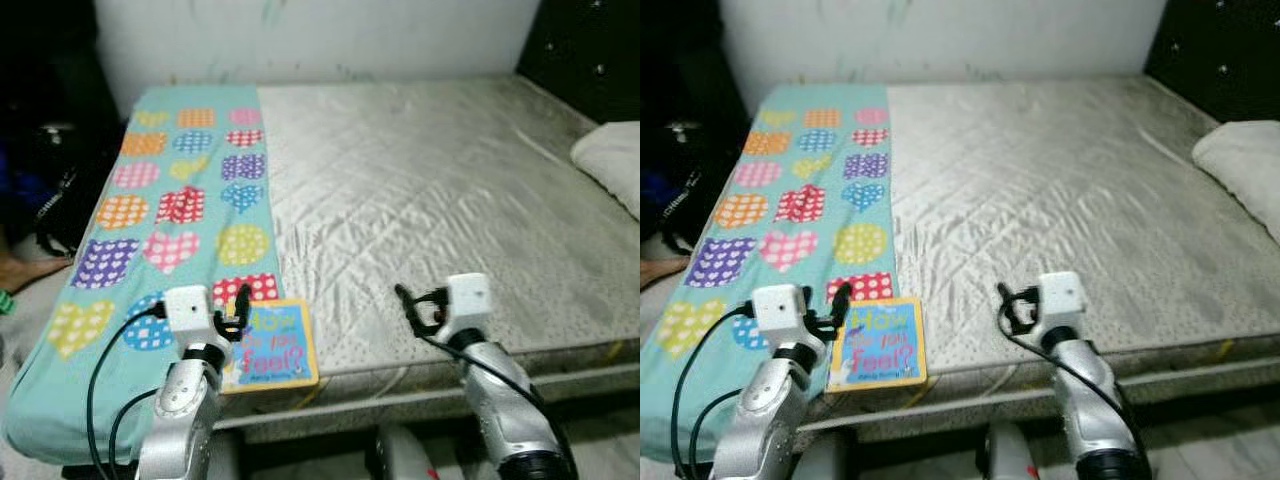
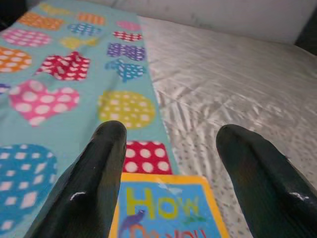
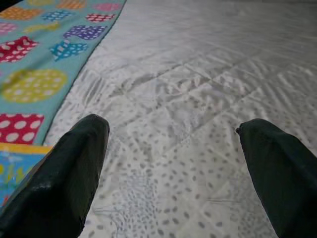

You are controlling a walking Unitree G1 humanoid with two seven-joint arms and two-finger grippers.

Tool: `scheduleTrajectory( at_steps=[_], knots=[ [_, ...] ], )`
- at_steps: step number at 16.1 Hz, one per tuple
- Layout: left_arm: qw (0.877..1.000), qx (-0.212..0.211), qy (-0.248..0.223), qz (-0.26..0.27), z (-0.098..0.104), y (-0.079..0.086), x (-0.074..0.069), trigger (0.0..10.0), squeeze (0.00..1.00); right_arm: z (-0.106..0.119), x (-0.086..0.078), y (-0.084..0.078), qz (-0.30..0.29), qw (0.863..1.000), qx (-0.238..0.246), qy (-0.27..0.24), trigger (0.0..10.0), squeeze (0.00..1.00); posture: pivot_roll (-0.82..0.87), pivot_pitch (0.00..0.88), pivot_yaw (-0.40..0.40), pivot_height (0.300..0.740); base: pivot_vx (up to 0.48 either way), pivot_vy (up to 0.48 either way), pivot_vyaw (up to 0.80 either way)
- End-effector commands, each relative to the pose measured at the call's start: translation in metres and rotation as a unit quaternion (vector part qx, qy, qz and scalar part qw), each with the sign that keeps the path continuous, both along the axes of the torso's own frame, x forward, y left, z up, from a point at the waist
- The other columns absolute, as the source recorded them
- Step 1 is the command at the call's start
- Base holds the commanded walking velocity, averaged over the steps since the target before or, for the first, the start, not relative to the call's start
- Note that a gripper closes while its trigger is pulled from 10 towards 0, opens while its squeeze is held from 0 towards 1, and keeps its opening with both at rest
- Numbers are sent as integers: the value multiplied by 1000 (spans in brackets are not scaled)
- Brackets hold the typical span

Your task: Clean up the room

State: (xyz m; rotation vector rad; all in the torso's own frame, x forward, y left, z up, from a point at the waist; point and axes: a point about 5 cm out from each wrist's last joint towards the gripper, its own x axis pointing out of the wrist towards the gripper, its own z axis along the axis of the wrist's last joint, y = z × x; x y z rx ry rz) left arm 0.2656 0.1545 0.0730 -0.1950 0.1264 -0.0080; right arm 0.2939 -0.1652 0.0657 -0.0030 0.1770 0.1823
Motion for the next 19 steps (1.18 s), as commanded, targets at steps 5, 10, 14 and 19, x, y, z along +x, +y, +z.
scheduleTrajectory(
  at_steps=[5,10,14,19],
  knots=[
    [999,-7,33,23,-9,8,-3,10000,0,2,0,12,24,1000,-1,-4,10000,0,-105,0,-18,600,0,0,106],
    [997,-41,58,26,-16,8,-5,10000,1000,1,0,12,29,1000,-2,-1,10000,0,-108,0,-21,600,0,0,751],
    [995,-58,85,17,-23,6,-3,10000,1000,1,-1,11,28,1000,-4,3,10000,0,-114,0,-22,600,0,0,131],
    [991,-57,119,-11,-31,0,1,10000,0,0,-2,8,20,1000,-6,4,10000,0,-119,0,-24,600,0,0,0]
  ],
)
